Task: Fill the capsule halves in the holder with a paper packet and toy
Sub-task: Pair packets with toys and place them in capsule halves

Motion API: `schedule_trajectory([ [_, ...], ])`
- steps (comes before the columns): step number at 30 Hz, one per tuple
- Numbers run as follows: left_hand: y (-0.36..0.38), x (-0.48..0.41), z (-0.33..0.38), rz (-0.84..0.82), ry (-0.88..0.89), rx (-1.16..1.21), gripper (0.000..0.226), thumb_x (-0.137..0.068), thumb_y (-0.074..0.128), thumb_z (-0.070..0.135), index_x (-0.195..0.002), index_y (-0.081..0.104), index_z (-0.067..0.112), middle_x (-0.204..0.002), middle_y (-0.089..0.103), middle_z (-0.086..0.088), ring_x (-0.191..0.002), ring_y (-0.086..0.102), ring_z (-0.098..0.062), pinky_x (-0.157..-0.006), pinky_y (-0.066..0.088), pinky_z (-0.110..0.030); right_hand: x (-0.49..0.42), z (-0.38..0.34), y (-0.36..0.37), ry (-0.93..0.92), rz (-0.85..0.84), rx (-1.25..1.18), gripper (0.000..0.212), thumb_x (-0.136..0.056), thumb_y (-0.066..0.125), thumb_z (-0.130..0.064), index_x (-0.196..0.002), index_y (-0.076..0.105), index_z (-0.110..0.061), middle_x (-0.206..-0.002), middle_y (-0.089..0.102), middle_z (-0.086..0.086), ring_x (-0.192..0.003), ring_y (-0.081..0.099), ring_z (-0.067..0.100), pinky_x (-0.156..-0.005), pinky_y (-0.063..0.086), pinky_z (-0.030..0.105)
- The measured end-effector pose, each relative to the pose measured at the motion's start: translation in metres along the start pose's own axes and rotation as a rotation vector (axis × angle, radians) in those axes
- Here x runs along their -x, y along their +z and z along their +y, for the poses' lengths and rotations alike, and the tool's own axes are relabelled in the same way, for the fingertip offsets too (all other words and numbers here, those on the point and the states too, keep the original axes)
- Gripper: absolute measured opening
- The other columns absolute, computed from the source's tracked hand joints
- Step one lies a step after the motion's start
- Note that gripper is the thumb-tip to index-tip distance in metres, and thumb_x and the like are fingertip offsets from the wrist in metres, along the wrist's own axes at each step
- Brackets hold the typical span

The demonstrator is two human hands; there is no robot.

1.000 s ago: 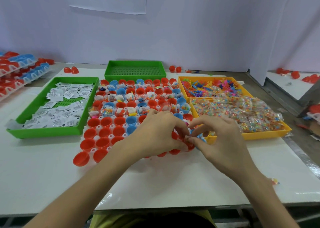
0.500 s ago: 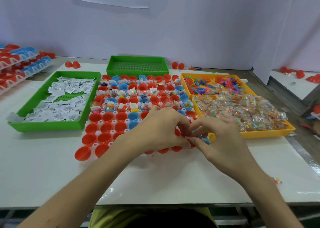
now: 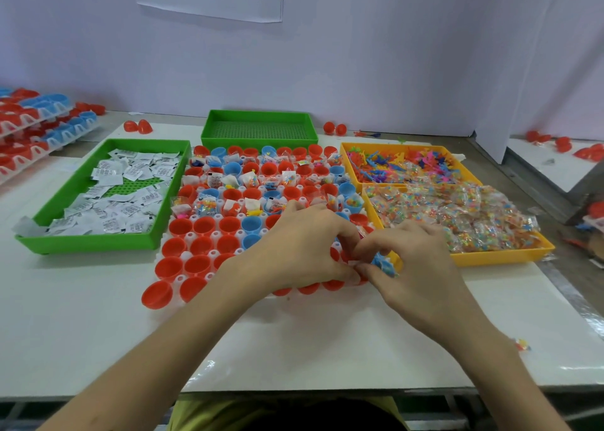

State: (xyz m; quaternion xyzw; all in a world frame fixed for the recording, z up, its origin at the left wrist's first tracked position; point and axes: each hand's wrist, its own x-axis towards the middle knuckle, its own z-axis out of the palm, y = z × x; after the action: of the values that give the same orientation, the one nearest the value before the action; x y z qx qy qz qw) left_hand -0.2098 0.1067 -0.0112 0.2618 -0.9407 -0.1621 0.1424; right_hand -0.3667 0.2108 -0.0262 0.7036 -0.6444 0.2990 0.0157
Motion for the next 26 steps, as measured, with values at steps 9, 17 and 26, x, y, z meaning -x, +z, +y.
schedule_trajectory([
  [9,0.001,0.003,-0.001,0.025,0.012,-0.028,0.027,-0.079,0.074,0.055,-0.101,0.069,0.039,-0.076,0.049,0.029,-0.083,0.035,-0.005,-0.079,0.021,-0.034,0.004,0.000,-0.003,-0.011,0.060,-0.039,0.021,-0.076,0.084,-0.022,-0.085,0.069,-0.034,-0.089,0.067,-0.025,-0.088,0.058,0.005,-0.098,0.025,0.020],
  [17,-0.015,0.009,0.002,0.026,0.010,0.072,0.028,-0.081,0.076,0.048,-0.104,0.074,0.032,-0.103,0.070,0.019,-0.104,0.057,-0.006,-0.097,0.041,-0.040,-0.002,0.006,-0.020,0.016,0.187,-0.185,0.009,-0.083,0.076,-0.015,-0.086,0.074,-0.024,-0.087,0.068,-0.020,-0.083,0.063,0.005,-0.082,0.047,0.021],
  [26,-0.117,0.068,-0.110,0.524,-0.529,0.138,0.013,-0.094,0.066,0.020,-0.096,0.074,0.030,-0.099,0.075,0.005,-0.083,0.066,-0.009,-0.072,0.050,-0.024,-0.103,0.096,-0.023,0.414,0.114,-0.088,0.007,-0.094,0.067,-0.023,-0.099,0.072,-0.024,-0.098,0.071,-0.002,-0.079,0.061,0.006,-0.066,0.049,0.023],
])
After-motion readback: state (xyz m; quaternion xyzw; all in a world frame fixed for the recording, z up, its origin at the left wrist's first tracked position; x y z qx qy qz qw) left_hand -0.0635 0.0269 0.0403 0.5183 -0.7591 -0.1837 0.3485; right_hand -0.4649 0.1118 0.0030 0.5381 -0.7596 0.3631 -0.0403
